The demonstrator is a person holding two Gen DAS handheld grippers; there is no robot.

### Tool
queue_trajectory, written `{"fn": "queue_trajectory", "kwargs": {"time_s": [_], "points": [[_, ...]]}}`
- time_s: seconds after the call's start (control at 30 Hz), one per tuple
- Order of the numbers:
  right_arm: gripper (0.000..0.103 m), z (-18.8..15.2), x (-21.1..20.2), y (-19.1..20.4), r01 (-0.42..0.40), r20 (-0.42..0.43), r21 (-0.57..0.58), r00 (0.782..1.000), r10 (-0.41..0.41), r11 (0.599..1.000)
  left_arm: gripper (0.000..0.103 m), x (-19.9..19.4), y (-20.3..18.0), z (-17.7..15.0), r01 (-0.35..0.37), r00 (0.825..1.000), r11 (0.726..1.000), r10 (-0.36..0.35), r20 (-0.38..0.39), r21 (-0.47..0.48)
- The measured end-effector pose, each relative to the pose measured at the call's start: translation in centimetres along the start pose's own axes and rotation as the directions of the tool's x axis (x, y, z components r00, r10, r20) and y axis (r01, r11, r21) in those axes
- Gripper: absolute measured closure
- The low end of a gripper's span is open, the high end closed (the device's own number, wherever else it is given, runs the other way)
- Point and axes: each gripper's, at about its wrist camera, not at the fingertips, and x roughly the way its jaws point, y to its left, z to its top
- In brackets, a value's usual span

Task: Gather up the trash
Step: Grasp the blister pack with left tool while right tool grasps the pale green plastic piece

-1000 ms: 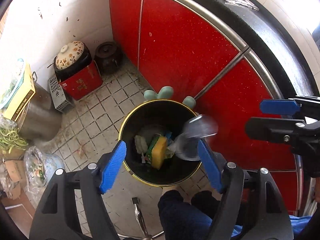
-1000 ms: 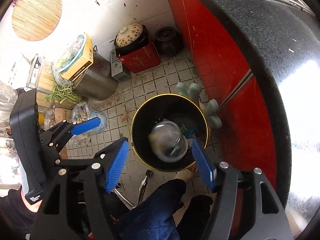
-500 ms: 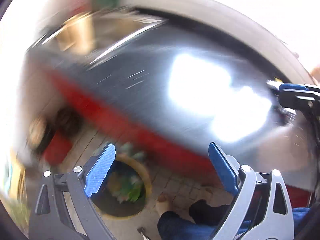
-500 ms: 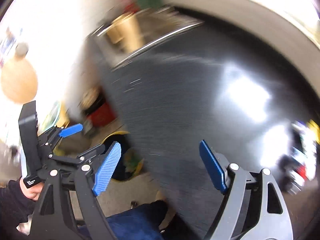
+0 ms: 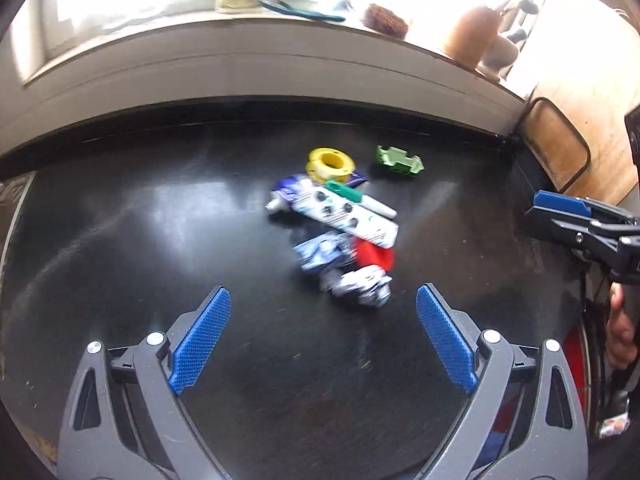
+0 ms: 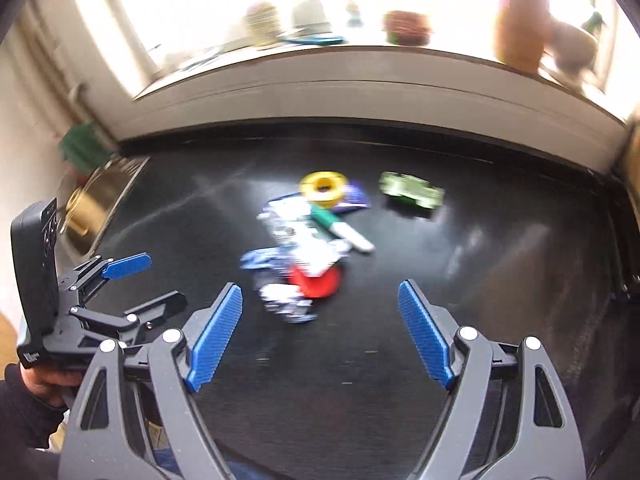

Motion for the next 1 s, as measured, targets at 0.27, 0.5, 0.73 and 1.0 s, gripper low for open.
{"fn": "queue_trajectory", "kwargs": {"time_s": [0.27, 0.5, 0.73, 1.0], "points": [[0.025, 0.9, 2.6, -5.8, 0.015, -0.03, 0.048, 0.999, -0.013, 0.999, 0.012, 7.3, -0.6, 4.2, 0.009, 0.991, 0.989, -0.028, -0.127, -0.144], [0.025, 4.4, 8.9, -8.1, 0.0, -0.094, -0.031, 0.996, -0.003, 1.0, 0.012, 13.1, 0.1, 6.6, -0.042, 0.976, 0.974, -0.008, -0.219, -0.221], [0.025, 7.8, 16.4, -10.3, -0.015, -0.186, -0.191, 0.982, -0.021, 0.981, 0.014, 16.9, 1.1, 7.3, -0.082, 0.957, 0.951, -0.009, -0.289, -0.299], [0.037, 8.8, 20.8, -10.7, -0.052, -0.234, -0.304, 0.972, -0.022, 0.951, 0.06, 18.6, 0.3, 8.9, -0.065, 0.958, 0.948, -0.028, -0.286, -0.311]]}}
